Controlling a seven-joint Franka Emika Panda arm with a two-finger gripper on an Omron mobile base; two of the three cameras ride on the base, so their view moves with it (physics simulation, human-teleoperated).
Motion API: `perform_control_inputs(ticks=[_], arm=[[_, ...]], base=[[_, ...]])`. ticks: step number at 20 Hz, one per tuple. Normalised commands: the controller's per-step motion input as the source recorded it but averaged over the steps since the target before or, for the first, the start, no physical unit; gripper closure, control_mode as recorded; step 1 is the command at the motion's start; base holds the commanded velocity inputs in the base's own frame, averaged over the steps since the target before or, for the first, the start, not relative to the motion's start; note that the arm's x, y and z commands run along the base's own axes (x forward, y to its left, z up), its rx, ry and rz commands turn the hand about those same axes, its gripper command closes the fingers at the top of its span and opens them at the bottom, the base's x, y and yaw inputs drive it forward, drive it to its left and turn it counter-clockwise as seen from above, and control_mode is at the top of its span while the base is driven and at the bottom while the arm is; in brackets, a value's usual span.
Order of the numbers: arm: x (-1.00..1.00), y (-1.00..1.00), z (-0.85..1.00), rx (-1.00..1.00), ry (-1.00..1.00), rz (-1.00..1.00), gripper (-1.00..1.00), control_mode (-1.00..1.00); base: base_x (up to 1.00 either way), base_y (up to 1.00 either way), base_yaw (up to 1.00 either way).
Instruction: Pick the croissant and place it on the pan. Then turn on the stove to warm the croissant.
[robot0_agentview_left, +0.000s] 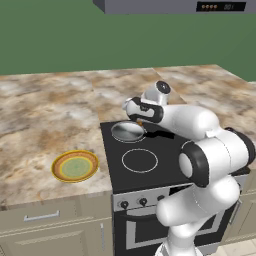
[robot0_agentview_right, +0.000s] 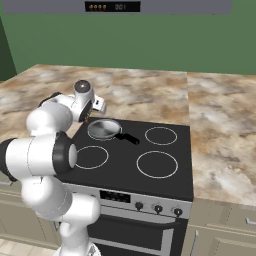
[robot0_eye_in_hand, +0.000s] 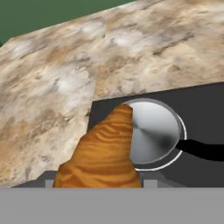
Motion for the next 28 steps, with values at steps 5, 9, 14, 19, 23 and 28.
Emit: perform_control_inputs(ticks=[5, 9, 14, 19, 23, 28], arm=[[0.08, -0.1, -0.29, 0.0, 0.08, -0.01, 1.0, -1.0], [0.06, -0.16, -0.38, 0.0, 0.1, 0.0, 1.0, -1.0], [0.11, -0.15, -0.28, 0.01, 0.07, -0.01, 1.0, -1.0], [0.29, -0.1, -0.17, 0.01, 0.08, 0.0, 1.0, -1.0], [0.4, -0.02, -0.19, 0.0, 0.1, 0.0, 1.0, -1.0], [0.41, 0.0, -0.21, 0.0, 0.09, 0.0, 1.0, -1.0]], base=[[0.0, 0.0, 0.0], [0.0, 0.0, 0.0], [0.0, 0.0, 0.0], [0.0, 0.0, 0.0], [0.0, 0.0, 0.0], [0.0, 0.0, 0.0]])
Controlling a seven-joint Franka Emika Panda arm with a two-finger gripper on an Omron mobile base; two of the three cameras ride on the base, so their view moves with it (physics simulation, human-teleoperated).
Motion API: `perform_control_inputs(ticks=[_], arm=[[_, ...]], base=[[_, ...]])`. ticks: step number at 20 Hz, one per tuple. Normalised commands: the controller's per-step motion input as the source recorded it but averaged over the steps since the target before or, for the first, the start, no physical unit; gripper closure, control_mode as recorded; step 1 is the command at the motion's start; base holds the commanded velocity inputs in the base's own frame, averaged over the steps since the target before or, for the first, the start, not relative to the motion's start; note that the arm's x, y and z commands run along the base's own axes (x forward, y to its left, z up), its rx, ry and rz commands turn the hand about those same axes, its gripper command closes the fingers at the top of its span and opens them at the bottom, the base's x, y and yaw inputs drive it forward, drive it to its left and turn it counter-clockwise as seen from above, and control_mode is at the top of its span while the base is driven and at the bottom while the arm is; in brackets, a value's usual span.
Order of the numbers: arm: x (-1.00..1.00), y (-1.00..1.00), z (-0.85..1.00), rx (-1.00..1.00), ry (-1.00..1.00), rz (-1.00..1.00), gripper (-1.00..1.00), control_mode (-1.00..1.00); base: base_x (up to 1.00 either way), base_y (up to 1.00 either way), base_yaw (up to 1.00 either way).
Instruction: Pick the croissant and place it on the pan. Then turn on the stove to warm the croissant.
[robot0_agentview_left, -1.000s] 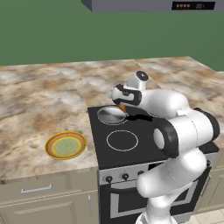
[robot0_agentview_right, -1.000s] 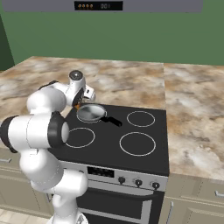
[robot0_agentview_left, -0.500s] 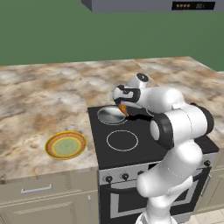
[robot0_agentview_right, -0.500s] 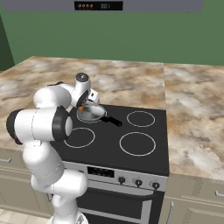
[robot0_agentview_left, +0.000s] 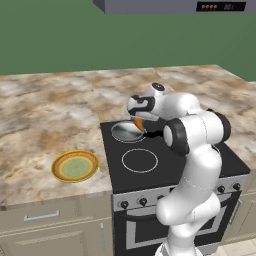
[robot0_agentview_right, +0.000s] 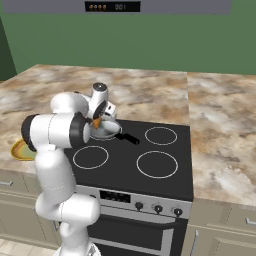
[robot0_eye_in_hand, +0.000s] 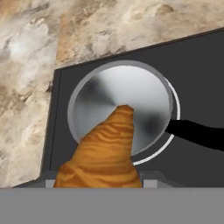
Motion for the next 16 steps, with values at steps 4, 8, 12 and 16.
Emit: perform_control_inputs(ticks=[4, 8, 12, 16], arm=[[0.4, 0.0, -0.24, 0.0, 0.09, 0.0, 1.0, -1.0], [0.33, 0.0, -0.25, 0.0, 0.06, 0.0, 1.0, -1.0], [0.27, 0.0, -0.22, 0.0, 0.04, 0.0, 1.0, -1.0], [0.24, 0.0, -0.26, 0.0, 0.03, 0.0, 1.0, -1.0]], base=[[0.0, 0.0, 0.0], [0.0, 0.0, 0.0], [0.0, 0.0, 0.0], [0.0, 0.0, 0.0]])
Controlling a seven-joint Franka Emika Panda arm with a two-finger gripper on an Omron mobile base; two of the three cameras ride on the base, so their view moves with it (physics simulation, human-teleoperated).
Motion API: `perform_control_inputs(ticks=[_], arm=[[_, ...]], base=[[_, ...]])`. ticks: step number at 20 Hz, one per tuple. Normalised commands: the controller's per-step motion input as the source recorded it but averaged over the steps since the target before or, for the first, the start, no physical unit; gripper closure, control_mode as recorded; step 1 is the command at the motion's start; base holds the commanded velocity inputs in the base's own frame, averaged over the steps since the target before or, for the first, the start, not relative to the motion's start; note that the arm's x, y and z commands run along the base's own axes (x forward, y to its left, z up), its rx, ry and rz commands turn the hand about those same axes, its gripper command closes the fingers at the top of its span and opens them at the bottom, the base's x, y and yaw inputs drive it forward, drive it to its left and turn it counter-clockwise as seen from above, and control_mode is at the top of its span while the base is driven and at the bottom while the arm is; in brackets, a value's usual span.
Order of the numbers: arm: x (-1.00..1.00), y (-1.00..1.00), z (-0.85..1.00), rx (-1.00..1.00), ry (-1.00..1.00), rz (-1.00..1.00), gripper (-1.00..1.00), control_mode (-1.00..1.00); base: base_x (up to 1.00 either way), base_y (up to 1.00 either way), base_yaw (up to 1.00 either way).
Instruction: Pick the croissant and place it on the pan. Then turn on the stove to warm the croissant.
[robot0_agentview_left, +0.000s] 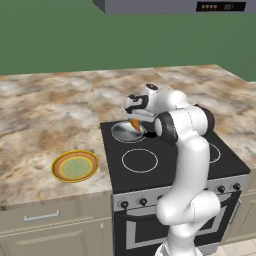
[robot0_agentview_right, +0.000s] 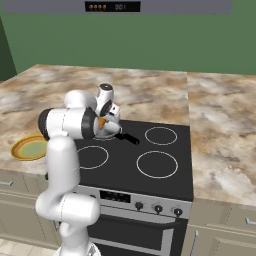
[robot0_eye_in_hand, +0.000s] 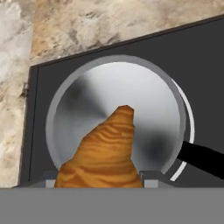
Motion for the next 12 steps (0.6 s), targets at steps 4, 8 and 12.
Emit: perform_control_inputs(ticks=[4, 8, 12], arm=[[0.15, 0.0, -0.29, 0.0, 0.0, 0.0, 1.0, -1.0], [0.09, 0.0, -0.29, 0.0, 0.0, 0.0, 1.0, -1.0], [0.12, 0.01, -0.27, 0.0, 0.0, 0.0, 1.0, -1.0]], base=[[0.0, 0.0, 0.0], [0.0, 0.0, 0.0], [0.0, 0.0, 0.0]])
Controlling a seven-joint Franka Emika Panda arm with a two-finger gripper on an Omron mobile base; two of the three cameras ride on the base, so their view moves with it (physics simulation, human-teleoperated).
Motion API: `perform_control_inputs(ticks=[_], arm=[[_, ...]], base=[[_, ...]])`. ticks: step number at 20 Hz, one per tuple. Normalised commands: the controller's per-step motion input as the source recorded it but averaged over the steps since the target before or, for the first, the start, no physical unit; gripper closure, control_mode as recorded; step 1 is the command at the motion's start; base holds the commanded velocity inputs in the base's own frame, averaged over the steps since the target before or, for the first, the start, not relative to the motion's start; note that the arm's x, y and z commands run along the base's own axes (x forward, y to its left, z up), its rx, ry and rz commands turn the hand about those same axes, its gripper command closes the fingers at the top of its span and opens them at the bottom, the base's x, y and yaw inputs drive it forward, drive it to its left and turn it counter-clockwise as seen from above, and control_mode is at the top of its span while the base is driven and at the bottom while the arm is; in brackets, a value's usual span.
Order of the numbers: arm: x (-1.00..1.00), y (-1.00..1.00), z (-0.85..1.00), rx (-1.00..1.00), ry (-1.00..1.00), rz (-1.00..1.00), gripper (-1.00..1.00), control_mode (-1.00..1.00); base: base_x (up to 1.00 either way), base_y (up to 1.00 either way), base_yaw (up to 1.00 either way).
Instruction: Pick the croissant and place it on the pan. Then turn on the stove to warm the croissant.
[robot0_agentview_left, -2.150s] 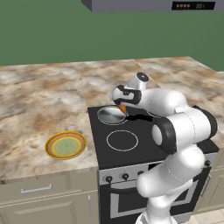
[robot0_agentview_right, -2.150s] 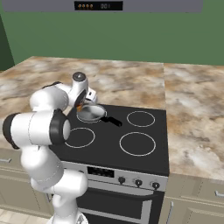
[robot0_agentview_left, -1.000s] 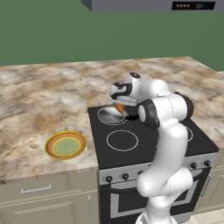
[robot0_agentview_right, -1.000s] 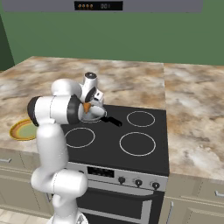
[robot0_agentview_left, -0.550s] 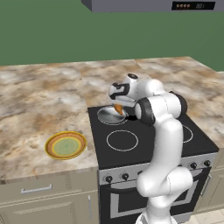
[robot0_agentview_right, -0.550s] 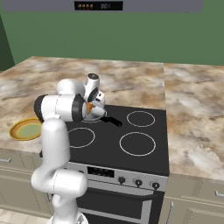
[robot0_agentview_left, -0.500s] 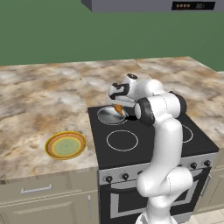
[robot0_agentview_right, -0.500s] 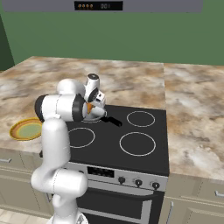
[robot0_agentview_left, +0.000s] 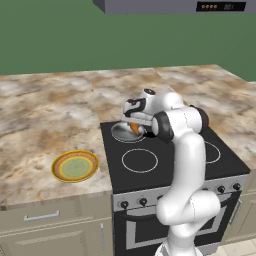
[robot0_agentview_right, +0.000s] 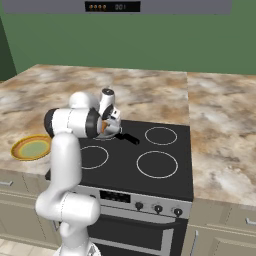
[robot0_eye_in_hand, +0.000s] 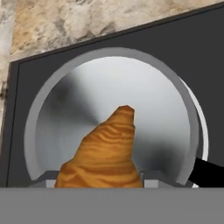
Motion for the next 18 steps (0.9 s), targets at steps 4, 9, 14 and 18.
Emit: perform_control_inputs(ticks=[4, 9, 14, 18], arm=[[0.11, 0.0, -0.23, 0.0, 0.0, 0.0, 1.0, -1.0], [0.16, 0.0, -0.2, 0.0, 0.0, 0.0, 1.0, -1.0], [0.17, 0.0, -0.15, 0.0, 0.0, 0.0, 1.0, -1.0], [0.13, 0.0, -0.11, 0.0, 0.0, 0.0, -1.0, -1.0]], base=[[0.0, 0.0, 0.0], [0.0, 0.0, 0.0], [0.0, 0.0, 0.0], [0.0, 0.0, 0.0]])
